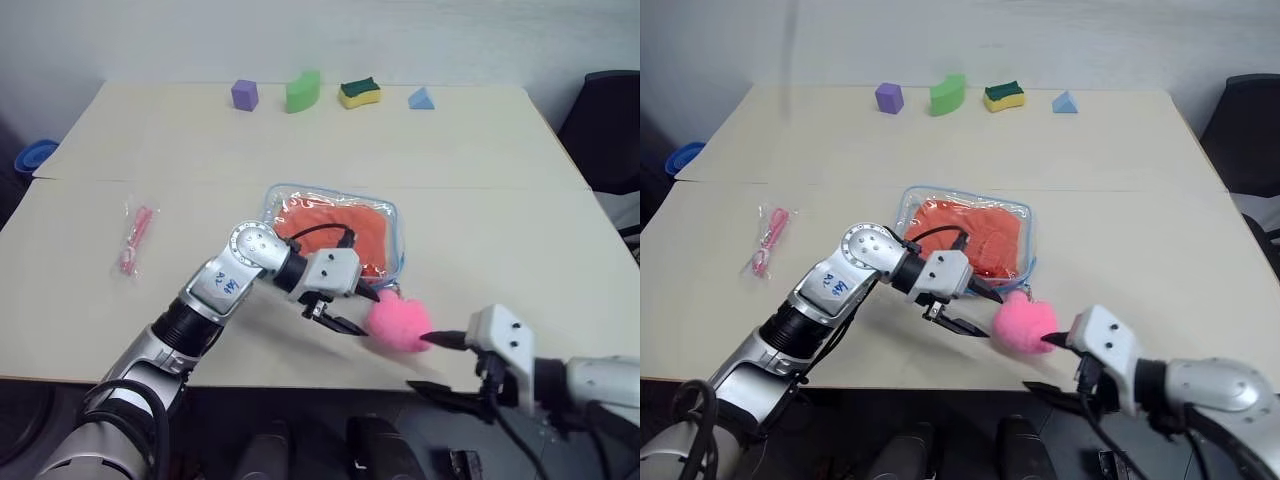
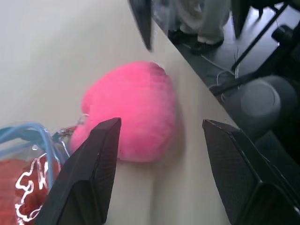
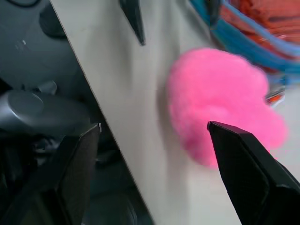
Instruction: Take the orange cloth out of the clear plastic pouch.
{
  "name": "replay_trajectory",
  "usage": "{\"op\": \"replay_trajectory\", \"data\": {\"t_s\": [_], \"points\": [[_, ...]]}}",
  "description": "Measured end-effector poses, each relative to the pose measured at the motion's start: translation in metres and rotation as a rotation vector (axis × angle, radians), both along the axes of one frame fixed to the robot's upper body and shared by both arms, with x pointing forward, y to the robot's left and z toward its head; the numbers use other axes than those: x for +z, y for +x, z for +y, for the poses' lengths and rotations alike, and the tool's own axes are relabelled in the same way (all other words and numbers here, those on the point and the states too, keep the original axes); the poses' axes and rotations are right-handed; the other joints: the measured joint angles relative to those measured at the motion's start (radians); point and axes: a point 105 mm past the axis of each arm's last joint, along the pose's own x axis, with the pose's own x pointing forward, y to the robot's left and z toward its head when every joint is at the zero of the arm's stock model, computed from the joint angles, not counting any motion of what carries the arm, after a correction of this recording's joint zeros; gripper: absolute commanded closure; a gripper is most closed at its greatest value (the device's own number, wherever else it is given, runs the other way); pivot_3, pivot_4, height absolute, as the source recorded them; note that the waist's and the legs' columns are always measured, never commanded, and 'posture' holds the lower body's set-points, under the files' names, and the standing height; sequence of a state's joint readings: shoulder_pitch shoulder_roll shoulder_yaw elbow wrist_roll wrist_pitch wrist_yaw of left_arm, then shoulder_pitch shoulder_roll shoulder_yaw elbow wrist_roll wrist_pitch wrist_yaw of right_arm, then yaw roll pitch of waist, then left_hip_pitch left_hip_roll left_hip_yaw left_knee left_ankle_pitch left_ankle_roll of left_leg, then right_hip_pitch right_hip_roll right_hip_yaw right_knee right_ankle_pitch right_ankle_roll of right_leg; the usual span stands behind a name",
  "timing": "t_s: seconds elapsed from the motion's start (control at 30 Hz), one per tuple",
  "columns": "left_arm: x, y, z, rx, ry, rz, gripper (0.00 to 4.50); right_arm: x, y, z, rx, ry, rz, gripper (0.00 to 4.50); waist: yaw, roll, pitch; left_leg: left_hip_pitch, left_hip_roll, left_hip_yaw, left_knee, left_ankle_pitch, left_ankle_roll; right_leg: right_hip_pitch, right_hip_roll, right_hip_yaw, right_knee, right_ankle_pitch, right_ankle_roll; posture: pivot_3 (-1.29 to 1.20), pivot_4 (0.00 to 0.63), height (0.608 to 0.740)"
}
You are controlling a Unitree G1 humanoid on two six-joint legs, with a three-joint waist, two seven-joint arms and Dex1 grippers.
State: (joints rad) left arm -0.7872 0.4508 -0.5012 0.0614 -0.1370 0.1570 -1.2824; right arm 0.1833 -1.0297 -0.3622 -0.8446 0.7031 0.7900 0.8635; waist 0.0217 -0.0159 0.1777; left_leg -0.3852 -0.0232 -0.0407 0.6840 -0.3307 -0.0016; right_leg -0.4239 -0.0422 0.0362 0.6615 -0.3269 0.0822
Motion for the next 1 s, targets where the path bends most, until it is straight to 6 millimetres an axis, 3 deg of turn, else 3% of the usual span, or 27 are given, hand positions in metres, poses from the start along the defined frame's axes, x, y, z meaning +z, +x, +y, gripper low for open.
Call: {"op": "replay_trajectory", "data": {"t_s": [0.17,0.37,0.47,0.6,0.7,0.73,1.0], "points": [[-0.015,-0.001,-0.003,-0.033,0.031,-0.049,1.57,0.027,0.053,-0.016,0.025,-0.125,-0.201,0.71,-0.001,0.000,0.000,0.000,0.000,0.000,0.000,0.000,0.000,0.000,0.000,0.000,0.000,0.000,0.000,0.00,0.150,0.740],[-0.023,0.004,-0.011,-0.010,0.020,-0.128,1.57,0.010,0.116,-0.011,0.121,-0.313,-0.360,0.71,0.000,0.000,0.000,-0.002,0.000,0.001,0.000,0.003,-0.005,-0.004,0.000,0.000,0.000,0.000,0.000,0.00,0.150,0.740],[-0.025,0.006,-0.009,0.018,0.011,-0.132,2.17,-0.002,0.130,-0.001,0.214,-0.401,-0.430,0.68,0.000,0.000,0.000,-0.003,0.000,0.002,0.000,0.003,-0.005,-0.004,-0.001,0.001,0.000,0.000,0.000,0.00,0.150,0.740],[-0.026,0.007,-0.003,0.046,0.008,-0.125,3.40,-0.001,0.143,0.007,0.281,-0.439,-0.513,0.68,0.000,0.000,0.000,-0.003,0.000,0.002,0.000,0.003,-0.005,-0.004,-0.001,0.001,0.000,0.000,0.000,0.00,0.150,0.740],[-0.023,0.007,0.003,0.067,0.005,-0.130,4.39,0.001,0.148,0.011,0.302,-0.430,-0.542,1.31,-0.001,0.000,0.000,-0.003,0.000,0.002,0.000,0.003,-0.005,-0.004,-0.001,0.001,0.000,0.000,0.000,0.00,0.150,0.740],[-0.023,0.008,0.004,0.070,0.009,-0.130,4.50,0.001,0.149,0.012,0.309,-0.425,-0.545,1.63,-0.001,0.000,0.000,-0.002,0.000,0.002,0.000,0.003,-0.005,-0.004,-0.001,0.001,0.001,0.000,0.000,0.00,0.150,0.740],[-0.025,0.011,0.015,0.111,0.022,-0.125,4.50,-0.003,0.147,0.010,0.360,-0.432,-0.548,4.48,-0.001,0.000,0.000,-0.002,0.000,0.002,0.000,0.003,-0.005,-0.005,-0.001,0.001,0.001,0.000,0.000,0.00,0.150,0.740]]}}
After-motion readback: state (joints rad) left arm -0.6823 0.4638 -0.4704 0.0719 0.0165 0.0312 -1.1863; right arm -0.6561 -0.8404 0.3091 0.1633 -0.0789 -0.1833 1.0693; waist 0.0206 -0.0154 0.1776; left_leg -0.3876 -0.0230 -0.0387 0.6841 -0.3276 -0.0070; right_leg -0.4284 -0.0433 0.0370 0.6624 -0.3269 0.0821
